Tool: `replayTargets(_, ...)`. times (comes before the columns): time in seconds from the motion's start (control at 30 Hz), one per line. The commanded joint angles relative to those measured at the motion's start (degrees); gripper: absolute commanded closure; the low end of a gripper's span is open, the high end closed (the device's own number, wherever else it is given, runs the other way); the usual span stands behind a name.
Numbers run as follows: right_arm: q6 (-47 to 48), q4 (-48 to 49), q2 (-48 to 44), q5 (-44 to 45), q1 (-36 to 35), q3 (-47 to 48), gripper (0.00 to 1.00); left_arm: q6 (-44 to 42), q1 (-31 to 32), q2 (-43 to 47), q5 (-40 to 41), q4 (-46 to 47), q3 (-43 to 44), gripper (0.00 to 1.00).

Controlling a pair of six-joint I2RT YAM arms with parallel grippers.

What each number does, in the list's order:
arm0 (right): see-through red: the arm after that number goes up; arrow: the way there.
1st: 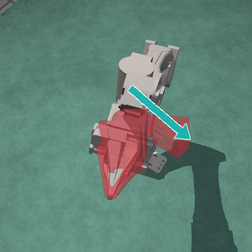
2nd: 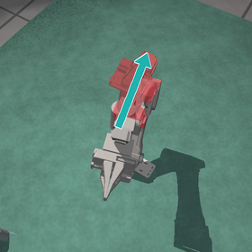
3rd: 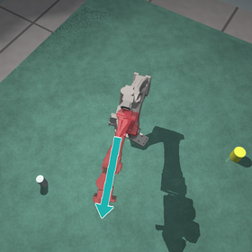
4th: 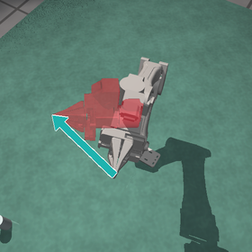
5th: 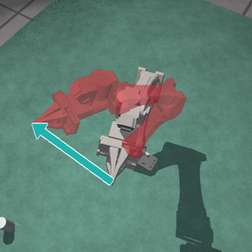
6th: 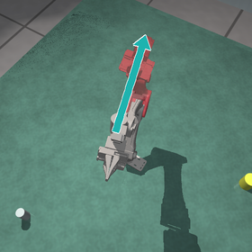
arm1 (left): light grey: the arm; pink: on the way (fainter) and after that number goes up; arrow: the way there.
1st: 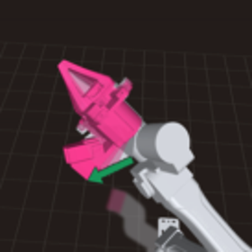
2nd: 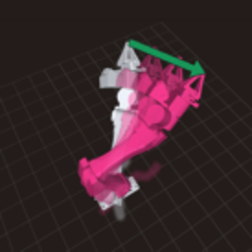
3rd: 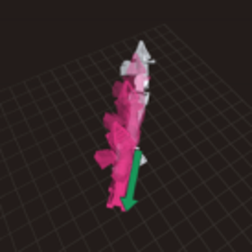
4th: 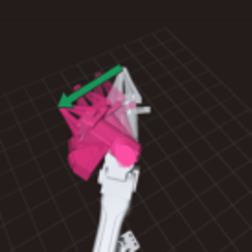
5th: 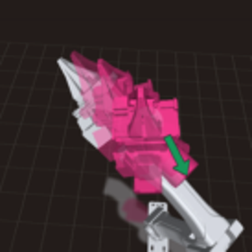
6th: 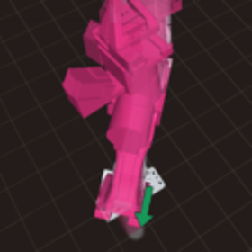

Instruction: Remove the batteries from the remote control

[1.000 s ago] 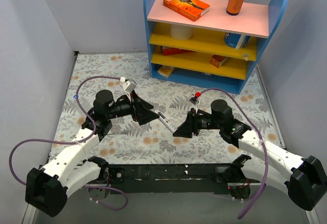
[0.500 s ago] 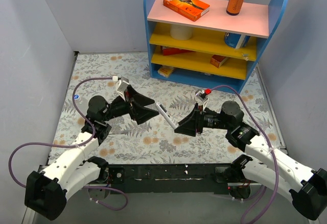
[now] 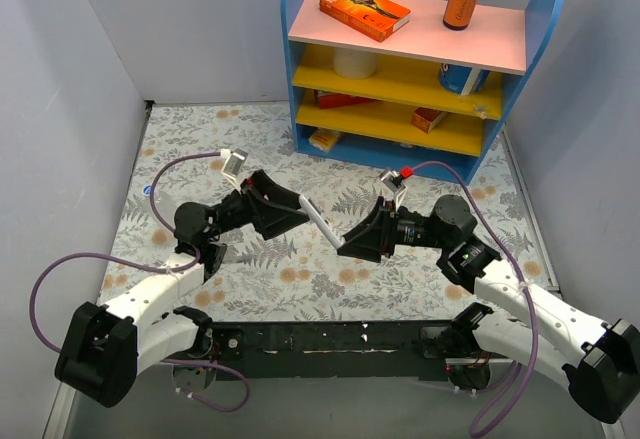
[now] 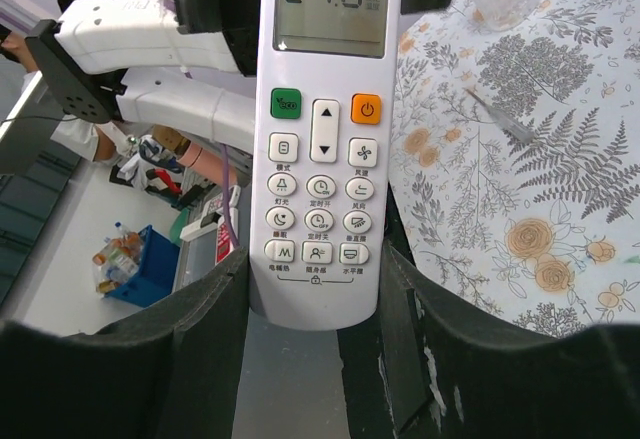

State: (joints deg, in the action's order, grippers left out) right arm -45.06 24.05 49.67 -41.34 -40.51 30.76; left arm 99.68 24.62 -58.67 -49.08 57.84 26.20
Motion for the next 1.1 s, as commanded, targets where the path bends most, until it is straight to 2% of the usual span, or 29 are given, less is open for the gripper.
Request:
replayTargets(0.0, -2.4, 8.2, -0.4, -1.7, 0.1, 0.7, 0.72, 6.0, 0.6, -2.6, 0.4, 7.3, -1.8, 0.14)
replayTargets(0.13, -2.4, 8.0, 0.3, -1.8, 0.1, 0.3, 0.72, 7.9, 1.2, -4.6, 0.6, 8.3, -1.1, 0.21)
replayTargets(0.4, -1.4, 6.4, 1.7, -1.3, 0.1, -0.5, 0.72, 7.4, 1.8, -4.7, 3.9, 4.0, 0.0, 0.23)
replayTargets(0.57, -0.6, 4.4, 2.5, -0.2, 0.1, -0.8, 0.71, 7.4, 2.0, -5.0, 4.3, 1.8, -0.1, 0.53)
replayTargets(0.7, 0.8, 1.4, 2.9, 0.6, 0.1, -0.4, 0.66, 6.7, 2.1, -5.3, 4.8, -4.5, 0.8, 0.69)
replayTargets(0.8, 1.9, -1.4, 2.3, 2.6, 0.0, 0.0, 0.58, 4.1, 2.0, -5.4, 5.6, -12.1, 2.3, 0.80)
replayTargets(0.97, 5.1, -6.7, 1.0, 5.7, 0.1, 1.1, 0.41, 2.0, 2.0, -5.5, 7.3, -17.6, 3.0, 0.99)
replayTargets(1.07, 7.5, -10.9, 0.3, 8.3, 0.1, 1.7, 0.32, -0.4, 2.0, -5.7, 9.1, -22.7, 4.1, 1.00)
